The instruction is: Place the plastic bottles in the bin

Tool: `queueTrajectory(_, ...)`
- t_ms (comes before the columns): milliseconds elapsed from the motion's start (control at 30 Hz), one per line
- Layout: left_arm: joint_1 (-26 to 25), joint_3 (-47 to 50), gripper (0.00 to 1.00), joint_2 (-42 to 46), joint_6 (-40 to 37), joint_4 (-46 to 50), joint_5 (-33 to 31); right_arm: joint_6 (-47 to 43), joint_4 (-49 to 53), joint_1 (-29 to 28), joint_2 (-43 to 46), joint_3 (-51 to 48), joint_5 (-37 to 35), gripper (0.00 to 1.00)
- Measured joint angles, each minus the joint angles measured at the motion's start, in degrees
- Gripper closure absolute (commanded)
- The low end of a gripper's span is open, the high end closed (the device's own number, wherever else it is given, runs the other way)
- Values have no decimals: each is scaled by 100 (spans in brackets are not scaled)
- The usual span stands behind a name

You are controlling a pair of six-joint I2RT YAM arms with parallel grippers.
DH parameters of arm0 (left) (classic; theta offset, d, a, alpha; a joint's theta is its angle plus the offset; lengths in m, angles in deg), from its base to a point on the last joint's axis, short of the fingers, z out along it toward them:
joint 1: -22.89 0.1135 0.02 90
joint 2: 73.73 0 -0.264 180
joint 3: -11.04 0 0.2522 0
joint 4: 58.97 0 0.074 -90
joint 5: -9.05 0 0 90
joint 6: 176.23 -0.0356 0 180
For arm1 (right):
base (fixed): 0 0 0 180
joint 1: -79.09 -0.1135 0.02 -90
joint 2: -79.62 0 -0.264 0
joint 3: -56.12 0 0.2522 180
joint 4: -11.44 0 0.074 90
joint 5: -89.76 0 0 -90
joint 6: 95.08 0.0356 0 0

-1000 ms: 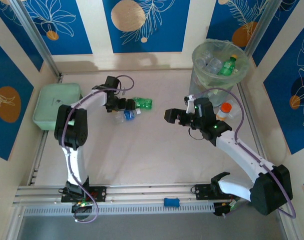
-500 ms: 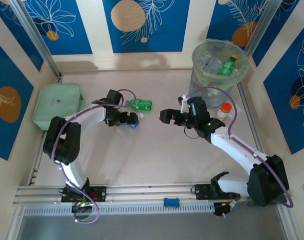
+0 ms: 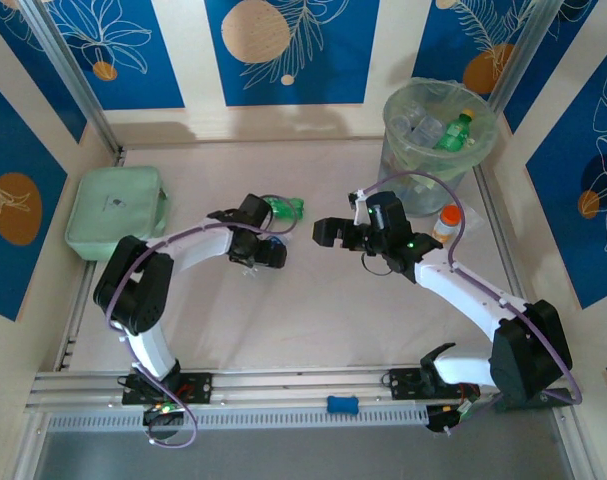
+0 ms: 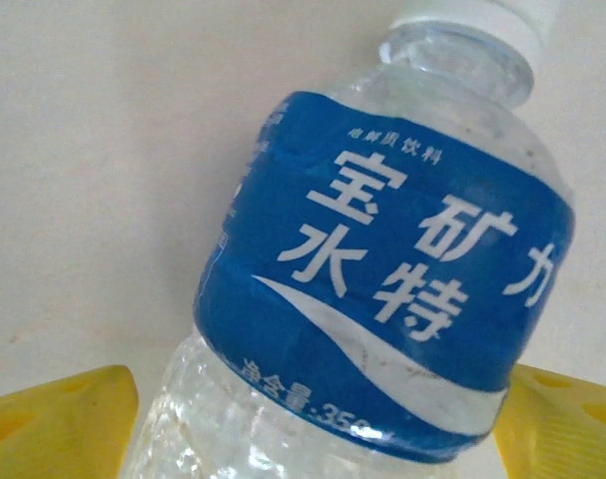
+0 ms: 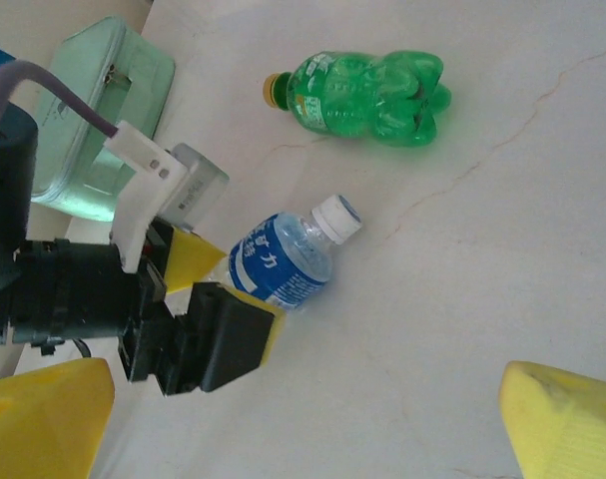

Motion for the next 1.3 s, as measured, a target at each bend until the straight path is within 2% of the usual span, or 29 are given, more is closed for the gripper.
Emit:
queueTrajectory(267, -243, 0, 41, -118, -118, 28, -258, 90, 4, -33, -7, 11, -22, 1)
queueTrajectory(333, -271, 0, 45, -105, -118, -26, -304, 111, 22, -37, -13, 39, -22, 1)
queueTrajectory(500, -417, 136, 48, 55, -57, -275, -339, 195, 37, -59, -37, 138, 0, 1)
queueTrajectory(600, -575, 431, 47, 468, 57, -610, -310, 275, 37, -72, -74, 210, 76, 0)
queueTrajectory(867, -756, 1327, 46, 1840, 382, -2284, 48, 538, -44, -85, -262, 424, 557, 7)
queueTrajectory(1033, -769, 1620, 46, 2072, 435, -3049, 435, 730, -310, -92, -439, 599, 931, 10)
queueTrajectory(1300, -813, 1836, 46, 2116, 450, -3565, 839, 999, -667, -138, -929, 750, 1366, 15)
